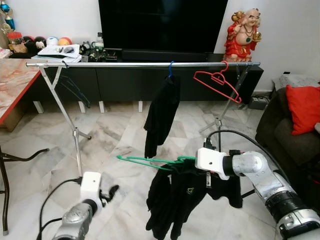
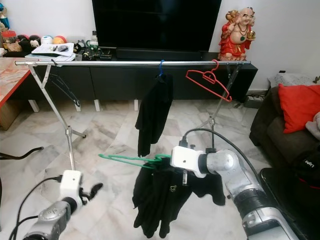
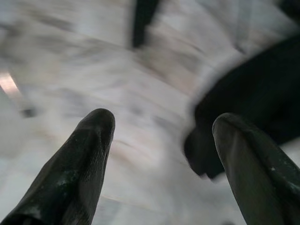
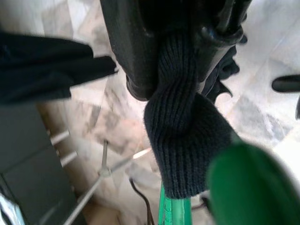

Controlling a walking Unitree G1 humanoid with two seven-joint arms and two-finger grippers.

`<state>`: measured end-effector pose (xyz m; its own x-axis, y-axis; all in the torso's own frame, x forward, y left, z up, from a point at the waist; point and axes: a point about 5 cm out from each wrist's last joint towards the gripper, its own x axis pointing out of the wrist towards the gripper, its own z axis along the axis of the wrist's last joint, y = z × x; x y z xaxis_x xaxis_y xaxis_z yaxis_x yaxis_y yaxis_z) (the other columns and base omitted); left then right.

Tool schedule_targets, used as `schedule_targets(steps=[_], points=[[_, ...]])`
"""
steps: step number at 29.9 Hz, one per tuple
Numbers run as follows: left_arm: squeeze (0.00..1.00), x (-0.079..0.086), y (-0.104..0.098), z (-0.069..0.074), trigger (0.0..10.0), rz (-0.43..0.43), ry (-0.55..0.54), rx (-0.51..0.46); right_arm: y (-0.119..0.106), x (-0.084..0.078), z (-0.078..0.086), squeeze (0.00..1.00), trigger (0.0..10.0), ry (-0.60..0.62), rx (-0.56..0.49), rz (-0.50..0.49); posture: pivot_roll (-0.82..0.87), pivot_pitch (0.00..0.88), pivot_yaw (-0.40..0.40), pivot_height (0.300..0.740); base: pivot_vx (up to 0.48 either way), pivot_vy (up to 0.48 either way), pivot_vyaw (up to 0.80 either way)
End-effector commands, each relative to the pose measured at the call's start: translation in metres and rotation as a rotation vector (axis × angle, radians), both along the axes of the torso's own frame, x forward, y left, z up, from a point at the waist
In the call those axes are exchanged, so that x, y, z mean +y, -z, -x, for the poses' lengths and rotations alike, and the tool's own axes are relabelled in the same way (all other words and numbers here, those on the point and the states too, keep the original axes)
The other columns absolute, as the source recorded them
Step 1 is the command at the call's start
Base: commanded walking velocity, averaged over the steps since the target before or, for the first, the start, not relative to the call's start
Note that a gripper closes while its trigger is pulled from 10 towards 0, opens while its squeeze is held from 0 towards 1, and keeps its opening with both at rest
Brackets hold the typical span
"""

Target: Hang hanger

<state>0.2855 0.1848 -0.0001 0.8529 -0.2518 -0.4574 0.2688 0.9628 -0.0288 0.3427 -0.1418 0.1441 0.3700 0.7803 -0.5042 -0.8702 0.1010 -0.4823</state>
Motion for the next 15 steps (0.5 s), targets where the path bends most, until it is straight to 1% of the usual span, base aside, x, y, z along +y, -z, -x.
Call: schedule_targets(steps=[1, 4, 8, 13, 15], points=[[0.00, -0.010, 0.006, 0.006, 10.0, 0.032, 0.084, 0.033, -0.018, 0.006, -0.001, 0.00, 0.0, -0.019, -0.051, -0.074, 0.10, 0.000, -0.063, 0.740, 0.000, 0.000, 0.00], [0.00, -0.008, 0.003, 0.003, 10.0, 0.033, 0.086, 0.007, -0.025, 0.012, 0.002, 0.00, 0.0, -0.051, -0.058, -0.095, 0.10, 0.000, -0.063, 0.740, 0.000, 0.000, 0.00], [0.00, -0.006, -0.001, 0.000, 10.0, 0.047, 0.105, -0.010, -0.029, 0.016, 0.006, 0.00, 0.0, -0.092, -0.060, -0.083, 0.10, 0.000, -0.073, 0.740, 0.000, 0.000, 0.00], [0.00, -0.008, -0.001, 0.000, 10.0, 0.026, 0.138, -0.011, -0.031, 0.018, 0.009, 0.00, 0.0, -0.100, -0.058, -0.086, 0.10, 0.000, -0.072, 0.740, 0.000, 0.000, 0.00], [0.00, -0.011, -0.002, -0.001, 10.0, 0.051, 0.139, -0.021, -0.035, 0.020, 0.012, 0.00, 0.0, -0.113, -0.061, -0.090, 0.10, 0.000, -0.072, 0.740, 0.000, 0.000, 0.00]])
